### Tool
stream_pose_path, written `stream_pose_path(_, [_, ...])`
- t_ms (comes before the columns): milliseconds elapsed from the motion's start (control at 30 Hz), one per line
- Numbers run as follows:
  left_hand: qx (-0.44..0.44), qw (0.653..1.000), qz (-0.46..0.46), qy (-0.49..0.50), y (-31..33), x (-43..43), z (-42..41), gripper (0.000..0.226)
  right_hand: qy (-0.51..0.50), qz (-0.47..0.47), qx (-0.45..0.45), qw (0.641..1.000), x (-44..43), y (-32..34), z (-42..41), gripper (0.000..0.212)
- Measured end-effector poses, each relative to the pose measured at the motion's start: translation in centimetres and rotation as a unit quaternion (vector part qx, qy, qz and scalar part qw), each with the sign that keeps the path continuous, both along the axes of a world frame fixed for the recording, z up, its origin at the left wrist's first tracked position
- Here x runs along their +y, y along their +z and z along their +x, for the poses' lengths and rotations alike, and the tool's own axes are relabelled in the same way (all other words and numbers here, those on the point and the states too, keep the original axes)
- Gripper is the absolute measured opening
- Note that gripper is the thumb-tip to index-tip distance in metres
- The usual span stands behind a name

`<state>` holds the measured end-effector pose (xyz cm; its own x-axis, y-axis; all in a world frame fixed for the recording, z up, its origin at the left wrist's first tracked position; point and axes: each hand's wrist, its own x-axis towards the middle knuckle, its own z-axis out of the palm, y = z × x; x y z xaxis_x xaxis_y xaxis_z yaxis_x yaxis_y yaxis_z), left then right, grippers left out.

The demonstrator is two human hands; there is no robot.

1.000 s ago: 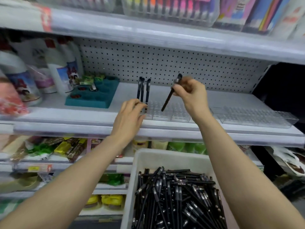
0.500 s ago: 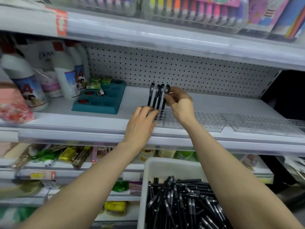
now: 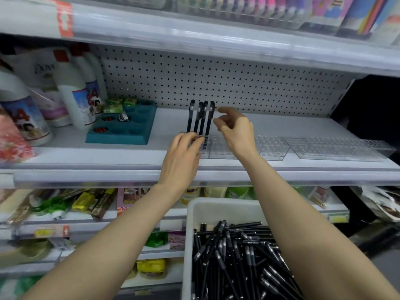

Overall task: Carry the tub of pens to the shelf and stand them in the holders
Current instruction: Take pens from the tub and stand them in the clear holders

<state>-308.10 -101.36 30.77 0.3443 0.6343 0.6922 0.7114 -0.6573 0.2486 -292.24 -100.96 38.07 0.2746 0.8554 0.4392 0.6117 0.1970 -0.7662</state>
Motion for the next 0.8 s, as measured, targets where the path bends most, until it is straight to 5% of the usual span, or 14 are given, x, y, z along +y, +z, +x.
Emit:
stream_pose_path(267, [-0.010,0.996,-0.043,-0.080,-4.0,-6.9,3.6,0.029,0.012,-0.015,-0.001,1.000,-7.3,-4.4,4.9,0.008])
stream_pose_path(433, [0.042,0.990,-0.128,-0.032,-7.7,-9.5,5.8,0.048,0.024,-0.073,-0.055,0.996,-12.6,-10.2,8.5,0.006])
stream_pose_path(800, [0.063,0.983,-0.171,0.011,-9.2,-10.8,6.0,0.046,0.183,-0.289,-0.161,0.926,-17.5,-16.5,10.8,0.016])
